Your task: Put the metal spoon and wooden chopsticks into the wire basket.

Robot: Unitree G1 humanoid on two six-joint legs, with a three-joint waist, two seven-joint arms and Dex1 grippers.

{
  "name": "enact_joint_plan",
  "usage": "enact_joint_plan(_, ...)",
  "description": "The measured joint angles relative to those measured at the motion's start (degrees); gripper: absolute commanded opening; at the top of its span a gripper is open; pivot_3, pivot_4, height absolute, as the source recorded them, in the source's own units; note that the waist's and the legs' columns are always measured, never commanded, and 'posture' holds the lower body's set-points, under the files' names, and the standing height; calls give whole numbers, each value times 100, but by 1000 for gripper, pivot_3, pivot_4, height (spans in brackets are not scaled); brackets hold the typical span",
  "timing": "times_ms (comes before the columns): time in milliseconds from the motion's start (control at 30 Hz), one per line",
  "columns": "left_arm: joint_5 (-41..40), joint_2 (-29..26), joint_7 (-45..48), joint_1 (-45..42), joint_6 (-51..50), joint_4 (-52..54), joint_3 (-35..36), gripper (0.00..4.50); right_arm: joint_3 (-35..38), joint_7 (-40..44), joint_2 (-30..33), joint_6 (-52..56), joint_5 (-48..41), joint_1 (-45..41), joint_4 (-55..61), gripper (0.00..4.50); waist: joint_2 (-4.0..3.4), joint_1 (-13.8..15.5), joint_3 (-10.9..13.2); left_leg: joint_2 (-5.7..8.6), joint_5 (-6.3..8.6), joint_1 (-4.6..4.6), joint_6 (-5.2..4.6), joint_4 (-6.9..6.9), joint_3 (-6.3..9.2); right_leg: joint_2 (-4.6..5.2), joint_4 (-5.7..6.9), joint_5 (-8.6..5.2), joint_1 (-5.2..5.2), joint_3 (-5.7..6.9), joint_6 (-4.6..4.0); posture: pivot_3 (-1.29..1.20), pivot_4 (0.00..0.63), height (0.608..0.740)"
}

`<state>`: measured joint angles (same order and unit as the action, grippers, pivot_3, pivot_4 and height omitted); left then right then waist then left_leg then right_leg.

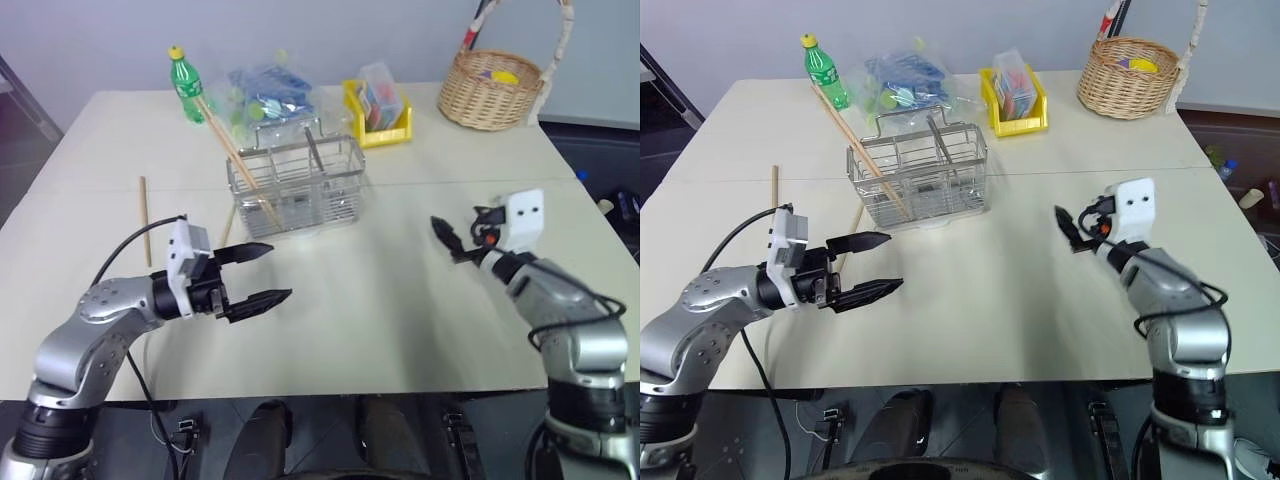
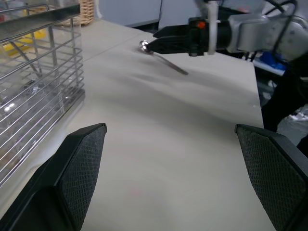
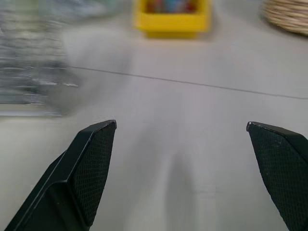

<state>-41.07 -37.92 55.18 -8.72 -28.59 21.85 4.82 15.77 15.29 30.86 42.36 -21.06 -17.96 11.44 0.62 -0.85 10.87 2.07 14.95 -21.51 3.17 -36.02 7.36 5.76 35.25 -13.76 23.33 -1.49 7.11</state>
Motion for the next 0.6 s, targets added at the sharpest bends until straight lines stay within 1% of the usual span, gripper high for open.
enact_joint_plan(133,105,129,-13,-206,32,-124,-143,4500,102,-137,163,152,133,-501,-987,4438,0,-17,0,0,0,0,0,1,-3,0,0,1,0,0,2,0,150,740)
enact_joint_plan(267,194,250,-93,-297,53,-159,-161,4500,121,-216,441,235,351,-1154,-2345,4438,-1,-20,1,0,0,-1,-1,1,-3,0,0,3,1,-1,5,0,150,740)
enact_joint_plan(467,215,311,-228,-209,55,-110,-144,4500,275,-474,496,517,413,-1765,-3361,4438,-1,-31,1,0,0,0,-2,1,-4,0,0,10,1,-1,17,0,150,740)
enact_joint_plan(600,180,309,-208,-206,55,-21,-128,4500,272,-603,395,619,459,-1985,-3768,4438,-1,-31,1,0,0,-1,-2,1,-4,0,-1,10,1,-1,18,0,150,740)
